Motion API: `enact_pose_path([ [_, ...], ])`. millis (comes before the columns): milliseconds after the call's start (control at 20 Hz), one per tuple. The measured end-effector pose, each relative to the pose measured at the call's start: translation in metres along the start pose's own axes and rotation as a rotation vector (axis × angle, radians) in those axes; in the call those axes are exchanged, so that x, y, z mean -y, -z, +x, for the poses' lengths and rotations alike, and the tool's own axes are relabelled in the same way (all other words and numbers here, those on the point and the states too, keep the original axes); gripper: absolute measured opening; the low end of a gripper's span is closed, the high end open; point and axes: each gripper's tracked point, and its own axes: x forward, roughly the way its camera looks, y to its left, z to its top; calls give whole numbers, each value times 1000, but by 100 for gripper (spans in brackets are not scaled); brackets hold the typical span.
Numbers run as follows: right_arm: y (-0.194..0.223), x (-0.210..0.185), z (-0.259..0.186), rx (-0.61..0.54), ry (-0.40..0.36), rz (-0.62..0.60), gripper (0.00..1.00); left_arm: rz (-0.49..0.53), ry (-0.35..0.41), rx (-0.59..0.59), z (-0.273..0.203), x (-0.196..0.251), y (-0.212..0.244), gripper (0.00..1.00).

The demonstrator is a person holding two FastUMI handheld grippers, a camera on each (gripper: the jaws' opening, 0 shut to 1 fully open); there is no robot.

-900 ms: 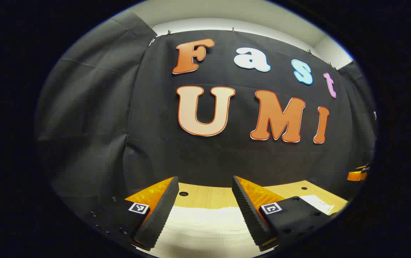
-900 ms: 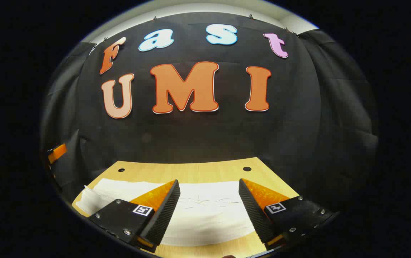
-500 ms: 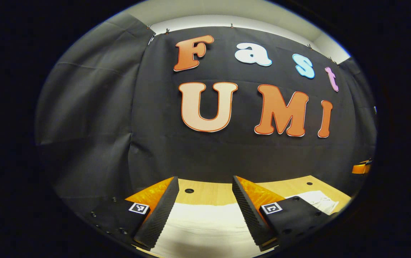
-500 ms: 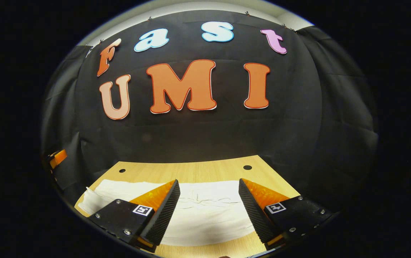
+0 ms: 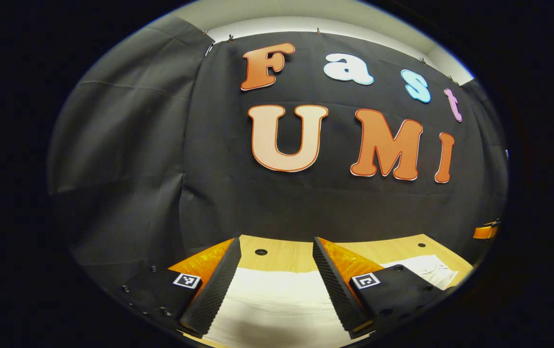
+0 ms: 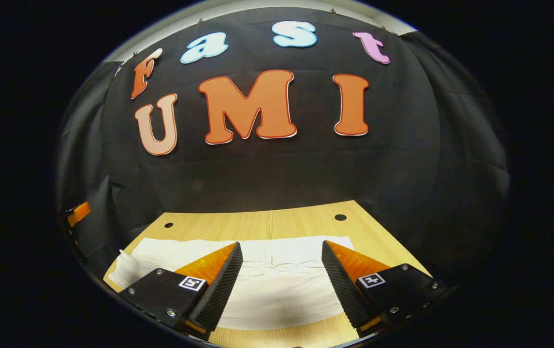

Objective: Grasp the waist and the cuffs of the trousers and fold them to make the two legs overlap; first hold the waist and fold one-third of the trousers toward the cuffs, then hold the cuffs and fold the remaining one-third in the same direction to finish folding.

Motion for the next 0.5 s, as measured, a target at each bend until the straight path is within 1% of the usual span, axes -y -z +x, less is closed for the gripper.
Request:
enact_pose_path([
  [150, 14, 16, 5, -27, 10, 67, 99, -38, 8, -13, 3, 1, 0, 98],
  [250, 30, 33, 9, -79, 27, 169, 99, -41, 3, -24, 4, -1, 6, 97],
  [350, 45, 46, 14, -123, 20, 342, 98, -41, -3, -33, 4, -2, 8, 98],
  [500, 74, 81, 29, -214, 55, 607, 98, -44, -9, -39, 4, -2, 10, 98],
])
